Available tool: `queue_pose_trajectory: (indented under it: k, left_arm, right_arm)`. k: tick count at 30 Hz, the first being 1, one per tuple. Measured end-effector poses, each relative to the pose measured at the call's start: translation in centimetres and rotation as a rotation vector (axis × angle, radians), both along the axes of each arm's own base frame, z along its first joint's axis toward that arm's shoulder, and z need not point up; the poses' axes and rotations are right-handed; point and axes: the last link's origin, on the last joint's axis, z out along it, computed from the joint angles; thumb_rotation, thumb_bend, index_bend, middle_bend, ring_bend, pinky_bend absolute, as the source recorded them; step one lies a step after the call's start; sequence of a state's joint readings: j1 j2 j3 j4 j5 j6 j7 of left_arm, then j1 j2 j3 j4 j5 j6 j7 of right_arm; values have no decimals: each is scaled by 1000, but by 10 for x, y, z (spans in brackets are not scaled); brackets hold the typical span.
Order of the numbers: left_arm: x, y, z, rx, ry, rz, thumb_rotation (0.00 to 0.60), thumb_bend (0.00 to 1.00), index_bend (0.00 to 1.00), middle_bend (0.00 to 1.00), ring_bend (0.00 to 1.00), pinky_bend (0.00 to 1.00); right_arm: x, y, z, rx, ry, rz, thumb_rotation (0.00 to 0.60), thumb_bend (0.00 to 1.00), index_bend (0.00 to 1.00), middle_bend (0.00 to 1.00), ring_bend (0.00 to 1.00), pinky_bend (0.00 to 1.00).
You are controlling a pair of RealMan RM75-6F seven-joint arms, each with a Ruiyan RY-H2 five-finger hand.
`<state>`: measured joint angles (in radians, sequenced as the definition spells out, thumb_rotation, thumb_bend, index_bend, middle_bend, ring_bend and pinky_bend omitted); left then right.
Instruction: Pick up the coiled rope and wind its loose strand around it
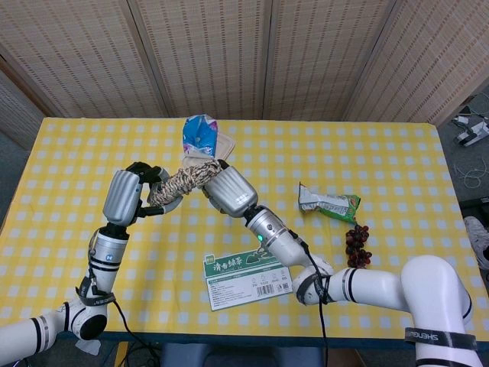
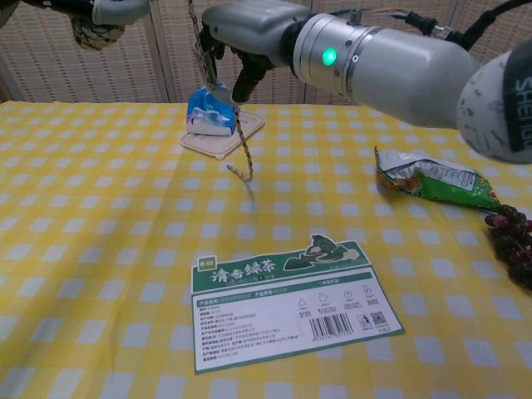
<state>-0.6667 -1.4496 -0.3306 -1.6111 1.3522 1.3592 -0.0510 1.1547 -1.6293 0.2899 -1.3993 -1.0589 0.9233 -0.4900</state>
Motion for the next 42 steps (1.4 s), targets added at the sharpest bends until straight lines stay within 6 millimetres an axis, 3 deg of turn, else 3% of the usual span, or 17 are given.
queue_pose_trajectory:
  k: [2, 4, 7, 16, 22, 31, 42]
  left_arm:
    - [-1, 0, 0, 4, 4, 1, 529, 232, 754, 867, 669, 419]
    - [-2, 0, 0, 9, 10, 0, 527, 232, 754, 867, 668, 418]
    - [-4, 0, 1, 17, 19, -1, 529, 232, 754, 867, 668, 418]
    - [-12, 2, 3, 33, 51, 15, 530, 232, 754, 867, 668, 418]
    - [-19, 5, 7, 50, 68, 35, 552, 232, 754, 867, 667, 418]
    - [-29, 9, 13, 73, 86, 71, 549, 232, 754, 867, 667, 418]
    - [-37, 10, 21, 96, 98, 92, 544, 232, 754, 867, 667, 419]
  right_arm:
    - [-2, 1, 3, 6, -4, -5, 600, 291, 196, 241, 190, 220]
    - [-4, 2, 5, 10, -6, -9, 600, 273, 89, 197, 161, 220]
    - [-8, 2, 12, 6, -8, -16, 600, 256, 4, 145, 130, 220]
    - [-39, 8, 47, -37, -16, -60, 600, 249, 0, 125, 112, 220]
    - [-79, 22, 82, -101, -8, -122, 600, 249, 0, 151, 113, 220]
    - [-160, 64, 130, -210, 32, -270, 600, 250, 0, 185, 113, 220]
    - [-246, 136, 172, -304, 39, -405, 600, 256, 0, 198, 115, 220]
